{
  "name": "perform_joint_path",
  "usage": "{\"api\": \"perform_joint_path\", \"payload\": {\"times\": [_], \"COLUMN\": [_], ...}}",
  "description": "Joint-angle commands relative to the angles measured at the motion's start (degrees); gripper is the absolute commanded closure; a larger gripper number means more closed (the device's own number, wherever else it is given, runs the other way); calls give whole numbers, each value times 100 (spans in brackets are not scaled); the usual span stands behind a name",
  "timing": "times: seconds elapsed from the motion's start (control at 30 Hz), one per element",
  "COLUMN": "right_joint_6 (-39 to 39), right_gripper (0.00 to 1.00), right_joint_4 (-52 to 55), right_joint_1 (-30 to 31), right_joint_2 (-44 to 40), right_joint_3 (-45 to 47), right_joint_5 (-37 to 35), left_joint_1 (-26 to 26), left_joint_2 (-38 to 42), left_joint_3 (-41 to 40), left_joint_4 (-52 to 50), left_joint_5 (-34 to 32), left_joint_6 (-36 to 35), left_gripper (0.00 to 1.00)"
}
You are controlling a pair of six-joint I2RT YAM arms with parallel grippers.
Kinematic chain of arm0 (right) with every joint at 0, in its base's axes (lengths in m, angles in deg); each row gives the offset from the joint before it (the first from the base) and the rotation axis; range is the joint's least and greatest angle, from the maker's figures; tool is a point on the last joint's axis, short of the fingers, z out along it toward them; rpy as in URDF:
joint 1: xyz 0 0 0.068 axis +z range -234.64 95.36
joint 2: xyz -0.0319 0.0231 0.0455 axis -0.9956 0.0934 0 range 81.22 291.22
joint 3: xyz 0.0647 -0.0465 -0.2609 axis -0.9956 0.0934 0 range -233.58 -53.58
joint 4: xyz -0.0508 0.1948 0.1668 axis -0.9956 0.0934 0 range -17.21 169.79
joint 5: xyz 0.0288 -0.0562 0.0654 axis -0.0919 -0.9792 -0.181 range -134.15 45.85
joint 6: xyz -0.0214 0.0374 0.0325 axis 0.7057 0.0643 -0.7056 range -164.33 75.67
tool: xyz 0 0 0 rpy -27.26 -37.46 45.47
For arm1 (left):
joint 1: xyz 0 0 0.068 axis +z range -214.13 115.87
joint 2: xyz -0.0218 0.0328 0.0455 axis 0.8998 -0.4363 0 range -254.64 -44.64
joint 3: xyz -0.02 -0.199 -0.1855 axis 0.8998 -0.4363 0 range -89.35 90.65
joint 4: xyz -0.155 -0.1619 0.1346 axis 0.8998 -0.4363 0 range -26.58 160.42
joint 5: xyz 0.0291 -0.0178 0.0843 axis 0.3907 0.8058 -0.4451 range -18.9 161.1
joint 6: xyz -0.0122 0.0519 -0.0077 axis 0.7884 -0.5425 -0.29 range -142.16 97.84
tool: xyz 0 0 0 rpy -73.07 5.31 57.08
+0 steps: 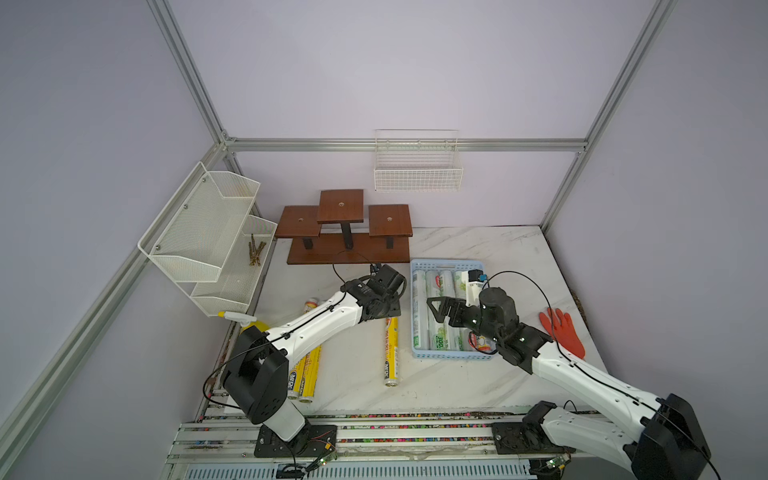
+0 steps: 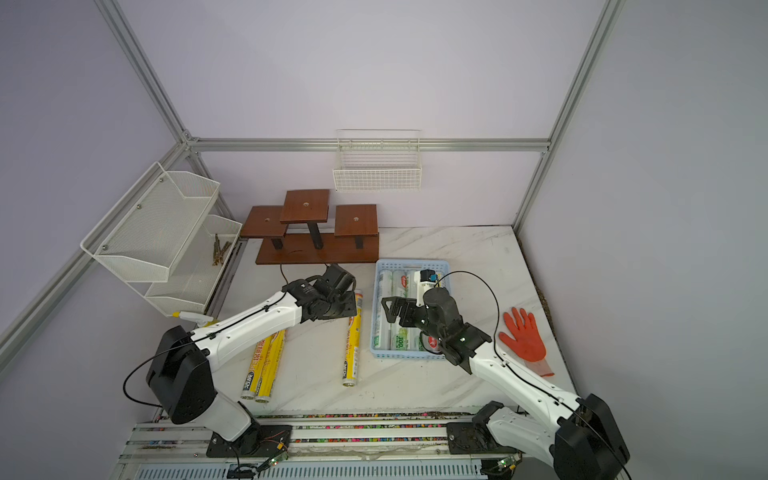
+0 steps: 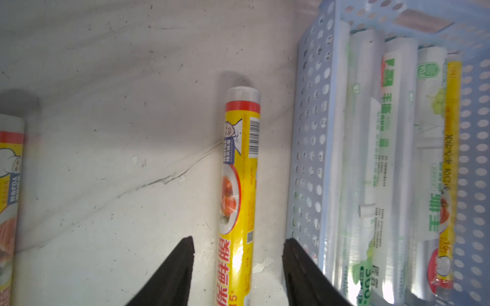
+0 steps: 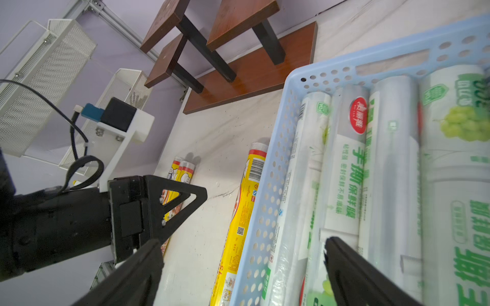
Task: Put the plastic wrap into the basket
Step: Pick up the plastic wrap from the center of the board.
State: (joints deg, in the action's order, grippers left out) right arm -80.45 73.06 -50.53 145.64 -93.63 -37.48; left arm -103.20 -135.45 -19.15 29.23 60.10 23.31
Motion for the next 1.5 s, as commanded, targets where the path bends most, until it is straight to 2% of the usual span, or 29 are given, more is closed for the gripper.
{"api": "perform_joint_path", "payload": {"times": [0.0,0.3,0.57,0.77,0.87,1.0,1.27,1.47], "right_joint_6": [146,396,221,143,114,106,102,105], "right_gripper": [1,1,1,1,1,1,1,1], "right_joint_4": [-191,328,368,341,343,384,404,473], "right_joint_1": [109,510,531,529,527,533,530,532], "right_joint_2": [207,692,721,765,773,747,753,786], "right_joint_3": [-275,-635,-465,-377,-372,-339,-293,-310], "right_joint_5": [399,104,-230,-307,-316,-355,-390,-437], "left_joint_1": [75,79,75,52,-12,-88,-134,-144], "left_joint_2": [221,-237,-752,-1144,-1375,-1645,-1780,-1883], "left_joint_3": [-225,-342,-223,-155,43,334,262,161], "left_joint_4": [228,471,187,135,-102,-600,-716,-724], "left_joint_5": [494,1393,1220,1355,1150,712,695,661], "left_joint_6": [-3,-116,-32,-134,-211,-232,-179,-65], "left_gripper": [37,29,28,28,28,32,40,50]}}
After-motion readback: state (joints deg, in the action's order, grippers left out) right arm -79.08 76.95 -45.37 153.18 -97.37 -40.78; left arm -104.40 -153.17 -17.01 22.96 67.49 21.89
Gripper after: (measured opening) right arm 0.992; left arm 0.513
